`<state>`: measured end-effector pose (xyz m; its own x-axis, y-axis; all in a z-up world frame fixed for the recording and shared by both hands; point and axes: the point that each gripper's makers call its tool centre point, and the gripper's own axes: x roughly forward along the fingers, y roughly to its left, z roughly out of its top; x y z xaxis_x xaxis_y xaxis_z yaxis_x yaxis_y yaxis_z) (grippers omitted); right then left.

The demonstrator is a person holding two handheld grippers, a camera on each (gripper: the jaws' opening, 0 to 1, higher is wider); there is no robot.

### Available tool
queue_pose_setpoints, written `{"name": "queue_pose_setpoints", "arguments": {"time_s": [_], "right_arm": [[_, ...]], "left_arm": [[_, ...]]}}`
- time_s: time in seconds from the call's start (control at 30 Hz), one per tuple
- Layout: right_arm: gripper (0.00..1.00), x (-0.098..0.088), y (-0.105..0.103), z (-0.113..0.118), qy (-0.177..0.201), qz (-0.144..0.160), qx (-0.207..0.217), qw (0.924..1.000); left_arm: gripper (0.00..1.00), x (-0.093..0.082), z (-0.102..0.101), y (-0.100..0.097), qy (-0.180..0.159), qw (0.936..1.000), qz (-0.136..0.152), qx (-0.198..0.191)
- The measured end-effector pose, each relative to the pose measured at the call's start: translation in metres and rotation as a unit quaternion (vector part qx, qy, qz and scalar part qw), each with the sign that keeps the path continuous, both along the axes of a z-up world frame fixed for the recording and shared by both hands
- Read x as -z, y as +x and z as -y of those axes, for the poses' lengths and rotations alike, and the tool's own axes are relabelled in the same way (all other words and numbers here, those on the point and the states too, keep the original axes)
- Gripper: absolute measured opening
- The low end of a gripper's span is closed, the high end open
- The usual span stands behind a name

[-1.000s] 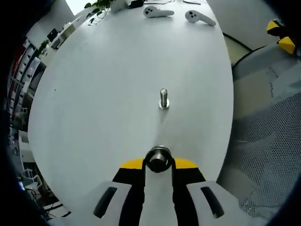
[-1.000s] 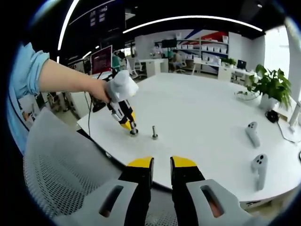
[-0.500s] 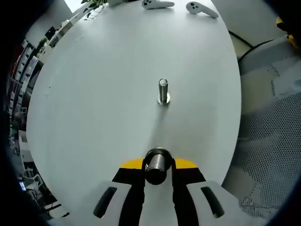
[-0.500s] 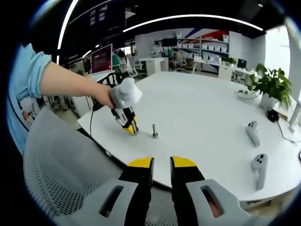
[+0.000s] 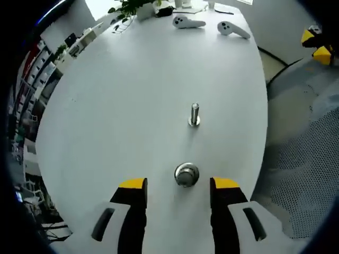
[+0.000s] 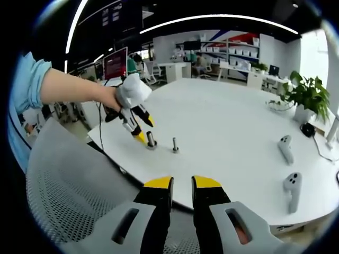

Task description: Place the washer onto the threaded stud by aligning its center hole with the stud, sliding it down to the base, and recovering from edge contact or off-axis alignment until the washer reaches the visible bottom stop.

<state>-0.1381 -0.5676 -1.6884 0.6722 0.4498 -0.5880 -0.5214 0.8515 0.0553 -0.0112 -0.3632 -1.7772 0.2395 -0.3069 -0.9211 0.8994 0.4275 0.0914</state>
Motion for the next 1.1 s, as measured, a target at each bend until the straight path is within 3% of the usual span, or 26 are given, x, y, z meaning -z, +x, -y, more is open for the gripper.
{"name": "queue_pose_setpoints", "arguments": {"time_s": [0.13,0.33,0.53,0.67,0.7,0.77,0.8,0.9,1.03,1.1], "right_arm": [[0.16,0.001,-0.001,0.0,-0.001,-0.002,-0.001,1.0],[0.16,0.001,-0.001,0.0,-0.002,-0.006,-0.001,1.0],[0.16,0.001,-0.002,-0.001,-0.002,-0.007,-0.004,1.0],[0.16,0.002,-0.003,0.0,-0.004,-0.012,-0.002,0.9999],[0.16,0.003,-0.003,0.0,-0.004,-0.013,-0.001,0.9999],[0.17,0.003,-0.002,0.001,-0.006,-0.013,0.003,0.9999],[0.18,0.003,-0.002,0.002,-0.007,-0.013,0.004,0.9999],[0.18,0.005,-0.003,0.001,-0.008,-0.02,0.002,0.9998],[0.18,0.006,-0.003,0.001,-0.01,-0.023,-0.001,0.9997],[0.18,0.006,-0.003,0.001,-0.011,-0.024,-0.002,0.9997]], "left_arm": [[0.48,-0.03,-0.003,-0.007,-0.028,0.9994,0.011,-0.018],[0.5,-0.08,-0.002,-0.039,-0.1,0.994,0.022,-0.038],[0.53,-0.122,-0.018,-0.071,-0.176,0.9798,0.04,-0.086],[0.55,-0.143,-0.031,-0.083,-0.227,0.963,0.061,-0.131],[0.55,-0.145,-0.036,-0.086,-0.229,0.962,0.067,-0.134],[0.55,-0.152,-0.05,-0.089,-0.217,0.9607,0.109,-0.135],[0.55,-0.154,-0.052,-0.091,-0.225,0.9574,0.113,-0.142],[0.57,-0.166,-0.059,-0.095,-0.271,0.9353,0.14,-0.179],[0.69,-0.167,-0.067,-0.102,-0.278,0.9219,0.179,-0.202],[0.71,-0.168,-0.071,-0.105,-0.294,0.9088,0.192,-0.225]]}}
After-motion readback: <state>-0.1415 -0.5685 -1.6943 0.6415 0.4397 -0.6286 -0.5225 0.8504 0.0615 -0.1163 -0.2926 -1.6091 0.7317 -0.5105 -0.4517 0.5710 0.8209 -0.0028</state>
